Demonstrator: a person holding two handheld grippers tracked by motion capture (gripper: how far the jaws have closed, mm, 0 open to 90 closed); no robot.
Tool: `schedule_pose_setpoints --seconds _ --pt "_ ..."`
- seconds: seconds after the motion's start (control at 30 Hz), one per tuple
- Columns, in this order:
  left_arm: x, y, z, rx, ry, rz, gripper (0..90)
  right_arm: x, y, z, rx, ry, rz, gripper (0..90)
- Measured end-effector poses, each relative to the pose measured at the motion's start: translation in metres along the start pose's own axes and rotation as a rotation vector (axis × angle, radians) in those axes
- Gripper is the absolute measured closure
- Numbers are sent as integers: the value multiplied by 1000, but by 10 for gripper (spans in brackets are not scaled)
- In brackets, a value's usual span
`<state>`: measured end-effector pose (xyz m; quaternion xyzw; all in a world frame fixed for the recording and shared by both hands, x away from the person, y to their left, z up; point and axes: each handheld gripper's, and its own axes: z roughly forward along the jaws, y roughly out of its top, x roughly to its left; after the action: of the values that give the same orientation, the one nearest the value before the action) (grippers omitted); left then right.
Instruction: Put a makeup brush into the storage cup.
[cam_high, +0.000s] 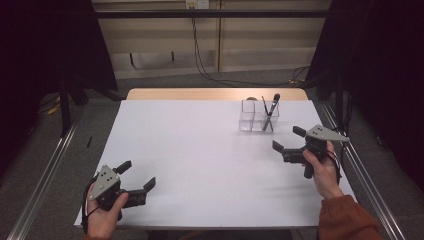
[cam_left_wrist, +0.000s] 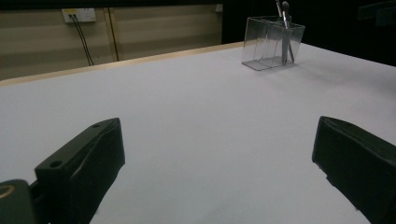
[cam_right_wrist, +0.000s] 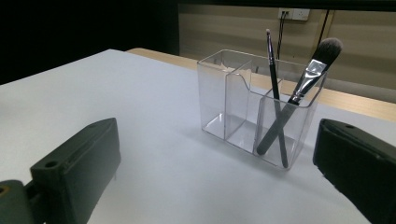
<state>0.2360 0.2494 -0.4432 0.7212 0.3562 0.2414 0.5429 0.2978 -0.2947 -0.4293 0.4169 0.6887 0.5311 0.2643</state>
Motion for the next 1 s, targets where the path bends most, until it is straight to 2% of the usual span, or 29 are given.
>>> schedule_pose_setpoints --seconds 0.43,0.5,0.77,0.83,1.0 --pt "0 -1 -2 0 7 -7 23 11 -17 -24 -6 -10 -9 8" --pt "0 -1 -2 -1 6 -1 24 10 -20 -26 -5 -23 -14 8" --pt "0 -3 -4 4 6 -6 24 13 -29 -41 -4 -34 -9 8" --pt "0 -3 -5 3 13 -11 24 13 -32 -45 -1 -32 8 7" --pt "0 -3 -5 4 14 -6 23 17 -39 -52 9 -32 -9 7"
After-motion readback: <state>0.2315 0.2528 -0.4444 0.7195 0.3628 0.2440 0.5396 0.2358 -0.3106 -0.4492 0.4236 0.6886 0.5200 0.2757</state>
